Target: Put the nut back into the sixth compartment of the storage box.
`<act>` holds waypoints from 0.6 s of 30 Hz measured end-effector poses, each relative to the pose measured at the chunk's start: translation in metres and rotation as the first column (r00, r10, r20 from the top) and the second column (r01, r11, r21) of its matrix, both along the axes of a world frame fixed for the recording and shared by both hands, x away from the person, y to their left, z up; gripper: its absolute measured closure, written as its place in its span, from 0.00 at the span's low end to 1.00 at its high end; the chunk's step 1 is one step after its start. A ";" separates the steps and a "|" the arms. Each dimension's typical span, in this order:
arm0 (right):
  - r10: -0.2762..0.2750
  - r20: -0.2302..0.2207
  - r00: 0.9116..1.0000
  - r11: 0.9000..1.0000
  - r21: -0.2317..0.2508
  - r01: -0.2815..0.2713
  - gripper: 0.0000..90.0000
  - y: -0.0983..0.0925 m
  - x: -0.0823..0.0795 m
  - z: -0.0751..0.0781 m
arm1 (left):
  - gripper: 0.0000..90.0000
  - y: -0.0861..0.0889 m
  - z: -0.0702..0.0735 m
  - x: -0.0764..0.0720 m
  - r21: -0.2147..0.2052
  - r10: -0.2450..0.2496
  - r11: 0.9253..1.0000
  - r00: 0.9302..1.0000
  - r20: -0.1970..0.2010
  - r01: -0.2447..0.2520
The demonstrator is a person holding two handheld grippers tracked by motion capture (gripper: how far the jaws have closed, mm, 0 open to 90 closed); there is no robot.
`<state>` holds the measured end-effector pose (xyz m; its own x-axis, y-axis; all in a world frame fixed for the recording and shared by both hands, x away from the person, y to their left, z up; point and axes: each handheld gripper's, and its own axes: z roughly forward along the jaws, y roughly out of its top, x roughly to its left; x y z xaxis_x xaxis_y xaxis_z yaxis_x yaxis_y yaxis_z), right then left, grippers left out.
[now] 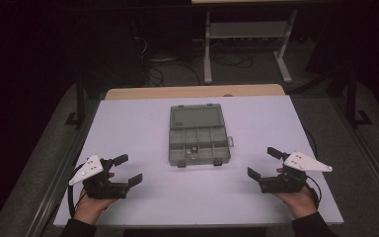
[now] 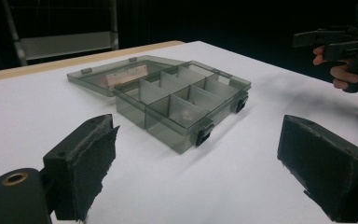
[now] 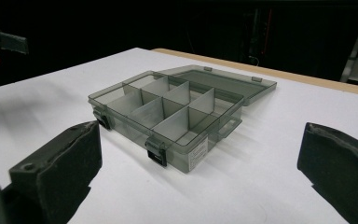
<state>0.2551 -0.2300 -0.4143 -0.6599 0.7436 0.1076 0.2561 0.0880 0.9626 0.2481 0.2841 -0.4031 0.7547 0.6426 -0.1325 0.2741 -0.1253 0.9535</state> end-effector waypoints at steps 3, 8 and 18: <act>0.000 -0.004 1.000 1.000 0.001 0.000 0.00 0.000 0.000 0.000 | 0.12 0.001 -0.002 0.000 -0.001 -0.001 1.000 1.000 0.003 0.001; -0.005 -0.006 1.000 1.000 0.009 0.005 0.00 -0.001 -0.001 0.000 | 0.12 0.001 -0.002 0.000 -0.002 -0.007 1.000 1.000 0.007 0.007; -0.003 0.004 1.000 1.000 0.006 0.003 0.00 -0.002 0.000 0.000 | 0.12 -0.001 -0.003 0.000 -0.001 -0.018 1.000 1.000 0.004 0.018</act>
